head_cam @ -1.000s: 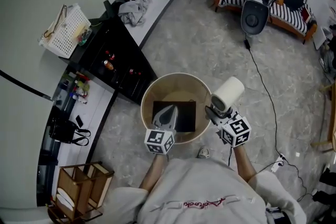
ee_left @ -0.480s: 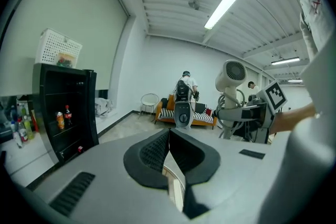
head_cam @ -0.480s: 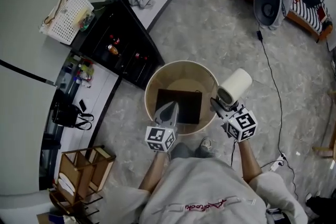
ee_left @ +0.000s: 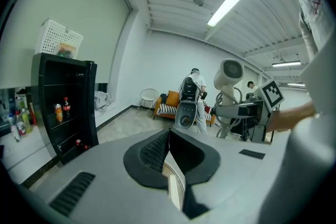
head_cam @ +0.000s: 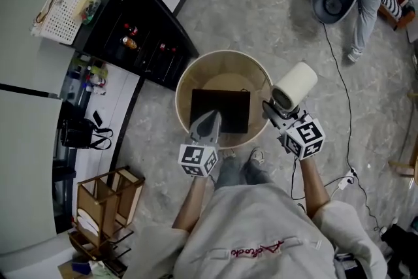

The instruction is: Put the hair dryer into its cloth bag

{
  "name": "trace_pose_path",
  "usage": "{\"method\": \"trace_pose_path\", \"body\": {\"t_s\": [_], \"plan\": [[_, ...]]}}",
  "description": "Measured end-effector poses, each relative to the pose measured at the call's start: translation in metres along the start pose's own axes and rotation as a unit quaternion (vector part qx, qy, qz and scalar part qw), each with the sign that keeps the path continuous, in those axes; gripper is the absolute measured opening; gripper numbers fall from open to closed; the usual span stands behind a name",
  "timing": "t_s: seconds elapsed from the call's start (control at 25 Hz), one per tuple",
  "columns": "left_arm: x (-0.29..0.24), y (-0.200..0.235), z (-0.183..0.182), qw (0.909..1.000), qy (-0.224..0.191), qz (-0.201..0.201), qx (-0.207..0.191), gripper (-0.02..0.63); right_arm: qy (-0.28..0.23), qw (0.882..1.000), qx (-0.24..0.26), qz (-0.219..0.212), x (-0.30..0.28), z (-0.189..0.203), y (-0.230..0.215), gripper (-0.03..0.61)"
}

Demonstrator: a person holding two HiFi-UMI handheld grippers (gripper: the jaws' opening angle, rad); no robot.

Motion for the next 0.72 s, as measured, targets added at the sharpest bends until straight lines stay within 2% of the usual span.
{"method": "trace_pose_path", "body": {"t_s": [0.32,0.72], "plan": [[-0.004,-0.002,-0.002,0.9999,0.006,0.008,0.004,0.031,0.005,1.0,-0.006,0.006,0.0,0.001,-0.003,0.241],[-0.008,0.011,0.046,0.9983,0.048,0.001,0.034,0.031,0.031,0.999,-0.038,0.003,-0.012,0.048,-0.003,0.241]]}}
Point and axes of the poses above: the fingertips, and each gripper's own axes: x backward along the fingers, y to its left, z out of its underside, the point moved 2 cm from there along x, backward along the fingers, and after that the axes turned 7 degrees about x, right-handed, at the moved point
